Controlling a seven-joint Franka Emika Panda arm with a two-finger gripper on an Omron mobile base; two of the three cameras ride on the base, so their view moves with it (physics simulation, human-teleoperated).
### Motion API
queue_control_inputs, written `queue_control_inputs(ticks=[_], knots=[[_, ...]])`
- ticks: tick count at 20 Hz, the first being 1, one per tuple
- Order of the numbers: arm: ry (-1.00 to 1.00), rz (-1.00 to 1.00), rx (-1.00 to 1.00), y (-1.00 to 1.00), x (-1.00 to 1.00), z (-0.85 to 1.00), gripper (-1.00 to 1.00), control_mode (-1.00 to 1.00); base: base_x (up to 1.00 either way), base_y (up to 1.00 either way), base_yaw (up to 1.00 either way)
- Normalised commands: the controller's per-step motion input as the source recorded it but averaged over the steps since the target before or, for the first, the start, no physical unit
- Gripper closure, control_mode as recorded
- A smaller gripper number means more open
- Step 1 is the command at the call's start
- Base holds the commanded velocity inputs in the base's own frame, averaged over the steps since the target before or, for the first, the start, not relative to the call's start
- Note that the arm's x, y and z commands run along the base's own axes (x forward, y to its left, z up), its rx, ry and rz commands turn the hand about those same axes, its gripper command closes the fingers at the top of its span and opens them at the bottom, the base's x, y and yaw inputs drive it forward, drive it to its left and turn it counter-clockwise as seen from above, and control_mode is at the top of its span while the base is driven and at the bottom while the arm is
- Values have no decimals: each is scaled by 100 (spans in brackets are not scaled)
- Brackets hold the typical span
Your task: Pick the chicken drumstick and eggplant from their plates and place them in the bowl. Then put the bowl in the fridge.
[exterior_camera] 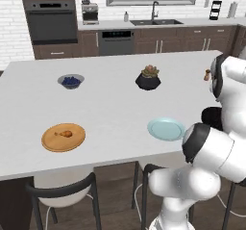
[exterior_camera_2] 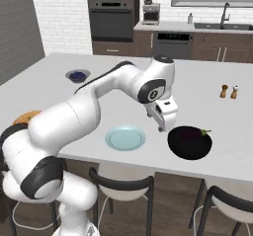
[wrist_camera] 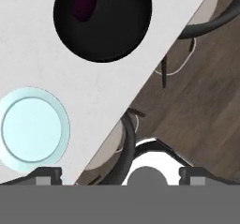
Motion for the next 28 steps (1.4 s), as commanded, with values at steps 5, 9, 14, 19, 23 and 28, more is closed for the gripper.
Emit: queue_control_inputs(ticks=[5,9,14,19,23,28], knots=[[-17,18,-20,100,-27,2,-100,-100,0,0,0],[-43,13,-20,100,-18,17,-100,-100,0,0,0],[-10,24,-4,100,-61,0,-100,-100,0,0,0],[9,11,1,31,-12,-1,-100,-100,0,0,0],[4,4,0,25,-3,-1,-100,100,-6,75,23],[0,0,0,0,0,0,-100,100,1,100,34]])
